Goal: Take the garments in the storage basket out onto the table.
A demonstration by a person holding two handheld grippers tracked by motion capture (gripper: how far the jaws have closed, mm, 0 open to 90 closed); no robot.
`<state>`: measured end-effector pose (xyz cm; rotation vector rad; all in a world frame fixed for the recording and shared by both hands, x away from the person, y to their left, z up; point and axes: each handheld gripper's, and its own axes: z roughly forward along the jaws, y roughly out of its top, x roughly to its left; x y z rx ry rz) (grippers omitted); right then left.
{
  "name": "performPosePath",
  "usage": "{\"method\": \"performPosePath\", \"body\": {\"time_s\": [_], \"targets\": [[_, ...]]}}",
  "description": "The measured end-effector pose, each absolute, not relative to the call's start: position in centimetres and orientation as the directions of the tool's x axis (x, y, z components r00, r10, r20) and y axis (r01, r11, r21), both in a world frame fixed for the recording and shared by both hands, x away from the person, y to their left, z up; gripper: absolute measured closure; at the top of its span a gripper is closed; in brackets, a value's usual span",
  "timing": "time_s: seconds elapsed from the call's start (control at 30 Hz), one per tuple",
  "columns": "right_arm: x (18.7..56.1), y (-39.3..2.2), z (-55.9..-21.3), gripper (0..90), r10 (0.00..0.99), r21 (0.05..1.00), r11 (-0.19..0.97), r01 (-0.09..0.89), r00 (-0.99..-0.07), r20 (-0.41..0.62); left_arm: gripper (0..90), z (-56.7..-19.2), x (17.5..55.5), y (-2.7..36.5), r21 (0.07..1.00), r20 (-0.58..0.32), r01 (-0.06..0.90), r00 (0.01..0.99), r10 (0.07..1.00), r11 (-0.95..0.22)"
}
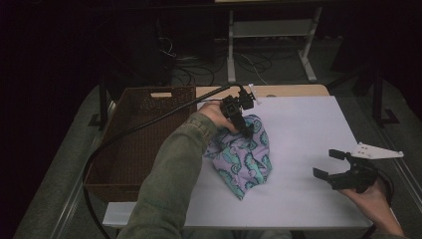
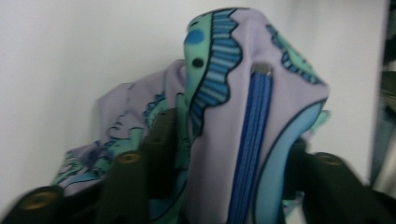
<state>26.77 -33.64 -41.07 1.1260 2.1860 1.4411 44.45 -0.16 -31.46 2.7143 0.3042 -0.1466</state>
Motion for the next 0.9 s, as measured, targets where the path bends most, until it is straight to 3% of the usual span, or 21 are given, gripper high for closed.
{"method": "performPosePath", "body": {"time_s": [0.53,0.9], "targets": [[26.7,-33.6,-41.0,0.0,0.740,0.873,0.194,0.447,-0.651,0.169,0.8,-29.9,44.0,0.7,0.446,-0.149,0.279,0.960,0.237,-0.851],[26.7,-33.5,-41.0,0.0,0.741,0.874,0.197,0.445,-0.651,0.164,0.0,-28.1,43.4,3.6,0.503,-0.113,0.298,0.953,0.280,-0.811]]}}
